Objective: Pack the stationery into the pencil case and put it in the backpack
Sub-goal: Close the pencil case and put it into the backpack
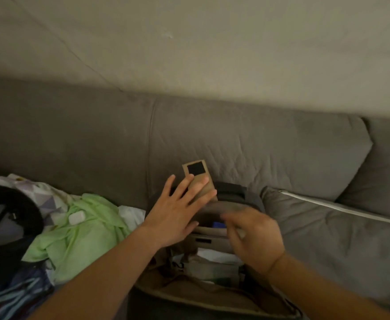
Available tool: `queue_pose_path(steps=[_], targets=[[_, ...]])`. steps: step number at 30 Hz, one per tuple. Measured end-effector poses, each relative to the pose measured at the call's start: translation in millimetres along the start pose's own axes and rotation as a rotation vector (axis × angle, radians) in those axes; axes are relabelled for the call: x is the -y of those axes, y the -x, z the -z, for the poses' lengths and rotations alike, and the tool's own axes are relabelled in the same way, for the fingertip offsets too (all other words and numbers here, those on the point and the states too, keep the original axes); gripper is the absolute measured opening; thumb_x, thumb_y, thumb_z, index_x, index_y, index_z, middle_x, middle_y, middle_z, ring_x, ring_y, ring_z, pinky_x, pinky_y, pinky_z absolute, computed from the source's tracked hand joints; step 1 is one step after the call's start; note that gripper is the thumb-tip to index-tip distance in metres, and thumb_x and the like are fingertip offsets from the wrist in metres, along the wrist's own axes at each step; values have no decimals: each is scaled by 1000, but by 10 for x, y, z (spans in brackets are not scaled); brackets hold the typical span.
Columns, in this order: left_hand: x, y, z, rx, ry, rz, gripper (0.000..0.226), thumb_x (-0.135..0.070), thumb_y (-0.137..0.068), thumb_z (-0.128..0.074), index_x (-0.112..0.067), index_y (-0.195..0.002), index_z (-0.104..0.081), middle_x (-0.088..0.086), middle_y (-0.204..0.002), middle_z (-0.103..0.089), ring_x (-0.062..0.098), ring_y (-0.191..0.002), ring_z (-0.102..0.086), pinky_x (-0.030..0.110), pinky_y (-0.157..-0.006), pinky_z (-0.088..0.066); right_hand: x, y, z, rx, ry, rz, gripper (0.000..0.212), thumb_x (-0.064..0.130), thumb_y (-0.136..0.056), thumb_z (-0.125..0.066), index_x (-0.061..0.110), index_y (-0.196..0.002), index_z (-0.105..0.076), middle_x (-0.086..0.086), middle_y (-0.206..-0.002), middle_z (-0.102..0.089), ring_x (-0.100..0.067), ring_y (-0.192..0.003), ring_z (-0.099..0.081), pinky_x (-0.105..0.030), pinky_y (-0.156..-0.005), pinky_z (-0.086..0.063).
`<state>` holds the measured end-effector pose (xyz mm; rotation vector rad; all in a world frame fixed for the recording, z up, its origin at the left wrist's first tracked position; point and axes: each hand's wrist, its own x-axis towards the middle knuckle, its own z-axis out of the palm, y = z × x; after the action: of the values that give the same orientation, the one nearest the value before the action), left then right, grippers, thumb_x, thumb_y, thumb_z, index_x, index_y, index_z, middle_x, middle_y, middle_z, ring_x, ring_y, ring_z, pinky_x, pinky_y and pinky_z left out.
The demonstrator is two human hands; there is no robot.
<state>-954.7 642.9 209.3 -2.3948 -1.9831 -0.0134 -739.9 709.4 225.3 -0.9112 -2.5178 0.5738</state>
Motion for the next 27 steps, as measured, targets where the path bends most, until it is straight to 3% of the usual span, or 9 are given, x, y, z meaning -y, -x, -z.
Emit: queue_pose_path(steps=[2,4,6,13,16,19,21,23,27], targets=[[35,82,-24,-24,-10,-68,88,-44,-83,-55,-24,-153,-5,6,-162,-1,33,-147,-6,60,-113,-16,223,-275,253,-117,-498,-373,35,47,-85,-51,32,-116,-56,4,-61,-68,-6,-53,-62,-19,-47,-49],[59,186,-50,-39,2,-126,83,-39,-85,-53,-20,-153,-8,6,-162,-2,32,-148,-5,58,-114,-13,317,-658,333,184,-852,-769,50,56,-87,-48,22,-124,-49,-6,-62,-70,-15,-46,-62,-24,-38,-45],[80,263,-49,-33,-2,-161,82,-38,-86,-54,-19,-153,-9,5,-162,-3,30,-148,-5,56,-115,-11,351,-965,320,468,-900,-908,53,60,-89,-44,14,-114,-55,-11,-68,-72,-18,-45,-62,-24,-38,-45],[188,371,9,-61,-45,-264,77,-35,-88,-53,-18,-152,-13,5,-162,-5,29,-148,-7,54,-116,-9,265,-1110,270,632,-922,-740,24,32,-89,-62,19,-108,-61,-4,-81,-75,-14,-60,-69,-24,-45,-50],[282,467,-15,-204,50,-269,65,-33,-87,-58,-22,-145,-30,8,-156,-21,32,-144,-21,58,-113,-19,357,-953,416,598,-1019,-655,45,53,-87,-53,18,-114,-61,-3,-95,-75,-19,-77,-72,-27,-55,-54],[391,490,-10,-279,208,-70,63,-35,-84,-66,-18,-135,-33,12,-146,-31,33,-133,-38,55,-108,-32,442,-506,534,535,-1082,-645,53,68,-73,-56,23,-95,-69,-5,-88,-75,-24,-77,-72,-26,-54,-56],[447,443,22,-172,335,99,73,-30,-83,-69,-19,-142,-28,11,-149,-33,29,-128,-46,44,-105,-40,428,-63,434,482,-958,-610,19,41,-74,-75,25,-79,-68,1,-69,-71,-14,-59,-67,-26,-49,-53],[503,371,28,-52,386,198,76,-25,-82,-67,-25,-146,-26,5,-145,-44,23,-124,-51,35,-98,-45,318,261,184,476,-726,-606,20,13,-75,-75,26,-70,-61,2,-67,-66,-10,-63,-64,-28,-57,-54],[536,285,29,-4,442,194,54,-29,-91,-57,-25,-141,-38,-4,-142,-46,18,-121,-52,35,-93,-48,17,322,-325,570,-324,-511,19,10,-85,-60,27,-78,-66,8,-88,-68,-11,-88,-63,-24,-83,-51]])
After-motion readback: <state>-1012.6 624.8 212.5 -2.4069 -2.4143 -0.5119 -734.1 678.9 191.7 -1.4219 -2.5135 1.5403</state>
